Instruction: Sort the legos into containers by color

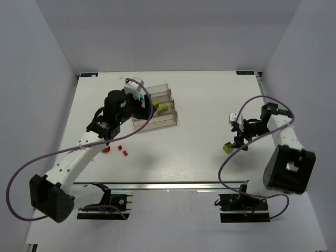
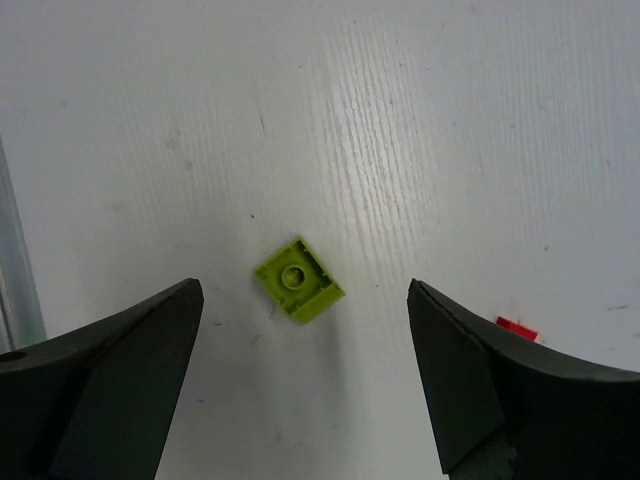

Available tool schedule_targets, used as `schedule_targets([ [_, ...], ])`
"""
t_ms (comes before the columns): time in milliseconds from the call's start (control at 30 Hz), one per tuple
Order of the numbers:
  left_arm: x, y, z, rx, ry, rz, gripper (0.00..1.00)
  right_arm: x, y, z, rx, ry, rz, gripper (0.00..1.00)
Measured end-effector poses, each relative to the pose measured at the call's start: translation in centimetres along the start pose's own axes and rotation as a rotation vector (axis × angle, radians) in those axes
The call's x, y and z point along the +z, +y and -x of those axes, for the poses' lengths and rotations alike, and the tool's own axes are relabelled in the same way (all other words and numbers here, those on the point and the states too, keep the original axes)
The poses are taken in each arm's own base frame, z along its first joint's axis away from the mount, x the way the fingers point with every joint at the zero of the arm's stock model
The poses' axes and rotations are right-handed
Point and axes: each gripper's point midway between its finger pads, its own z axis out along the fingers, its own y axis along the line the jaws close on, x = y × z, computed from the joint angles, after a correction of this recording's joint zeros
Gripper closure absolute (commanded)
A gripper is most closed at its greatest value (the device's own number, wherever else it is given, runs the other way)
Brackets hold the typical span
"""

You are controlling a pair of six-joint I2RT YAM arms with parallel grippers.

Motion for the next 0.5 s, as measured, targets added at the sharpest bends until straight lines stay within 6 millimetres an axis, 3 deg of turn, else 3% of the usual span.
schedule_targets([
  [67,-1.1,0.4,-0.3,0.012,-0.017,0.02,0.14,0.3,-0.7,-0.3,-0.053,0.006,0.075,0.11],
  [167,-1.1,0.9,-1.1,0.022,-0.004,0.042,0.12,0.7,-1.8,-0.4,-0.148,0.012,0.121,0.11],
  [500,-0.9,1.1,-1.6,0.031,0.011,0.047,0.11,3.0,-0.3,-1.4,-0.308,0.112,0.273,0.16],
])
